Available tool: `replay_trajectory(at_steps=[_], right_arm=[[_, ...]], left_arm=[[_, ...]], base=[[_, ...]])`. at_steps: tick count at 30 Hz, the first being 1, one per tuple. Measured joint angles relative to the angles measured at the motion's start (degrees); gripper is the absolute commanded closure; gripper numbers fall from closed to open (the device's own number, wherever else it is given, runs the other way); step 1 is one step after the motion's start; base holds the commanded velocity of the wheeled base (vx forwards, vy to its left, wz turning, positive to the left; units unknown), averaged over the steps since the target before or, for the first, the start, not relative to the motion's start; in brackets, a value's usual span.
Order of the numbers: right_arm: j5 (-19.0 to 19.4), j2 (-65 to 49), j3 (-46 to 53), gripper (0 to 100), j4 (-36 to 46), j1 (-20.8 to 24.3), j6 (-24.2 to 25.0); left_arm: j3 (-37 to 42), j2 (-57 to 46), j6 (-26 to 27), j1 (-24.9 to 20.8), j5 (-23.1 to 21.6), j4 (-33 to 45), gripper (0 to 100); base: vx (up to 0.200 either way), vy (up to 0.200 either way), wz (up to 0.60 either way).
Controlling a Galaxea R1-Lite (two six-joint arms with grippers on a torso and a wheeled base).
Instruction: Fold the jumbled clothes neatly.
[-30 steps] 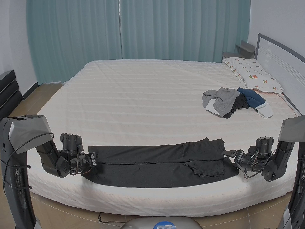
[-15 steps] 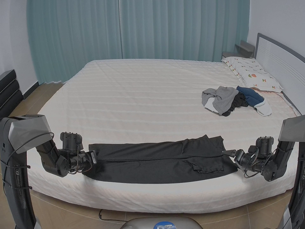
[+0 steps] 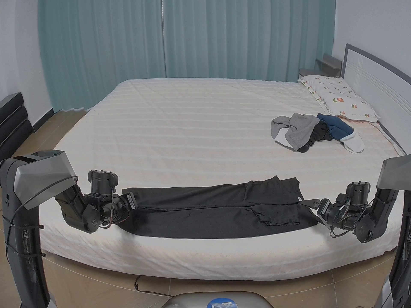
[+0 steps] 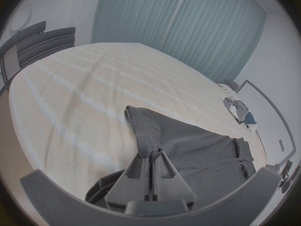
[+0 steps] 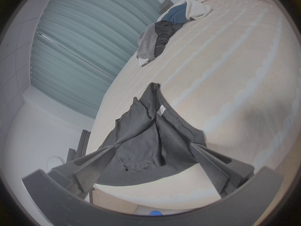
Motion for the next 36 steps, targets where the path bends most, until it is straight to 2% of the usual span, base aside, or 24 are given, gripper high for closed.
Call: replay_trajectory(at_steps=[6, 16, 22, 28, 36], right_arm=[[0.0, -0.1, 0.1, 0, 0.0, 0.1, 0.0], [0.0, -0.1, 0.1, 0, 0.0, -0.1, 0.1], [0.0, -0.2, 0.1, 0, -0.1, -0.1, 0.7], [0.0, -0.2, 0.2, 0, -0.1, -0.1, 1.0], [-0.1, -0.3, 0.4, 0, -0.1, 0.0, 1.0]], left_arm=[[-0.1, -0.7, -0.1, -0.8, 0.4, 0.0, 100], [-0.5, -2.2, -0.7, -2.1, 3.4, 0.7, 100], [-3.0, -3.7, -0.7, -3.2, 4.7, 7.4, 100], [-9.1, -4.7, -0.7, -5.6, 8.0, 16.9, 100], [-14.4, -4.6, -0.8, -9.5, 10.9, 21.9, 100]], base=[[0.0, -0.2, 0.0], [0.0, -0.2, 0.0], [0.0, -0.2, 0.0], [0.0, -0.2, 0.0], [0.0, -0.2, 0.0]])
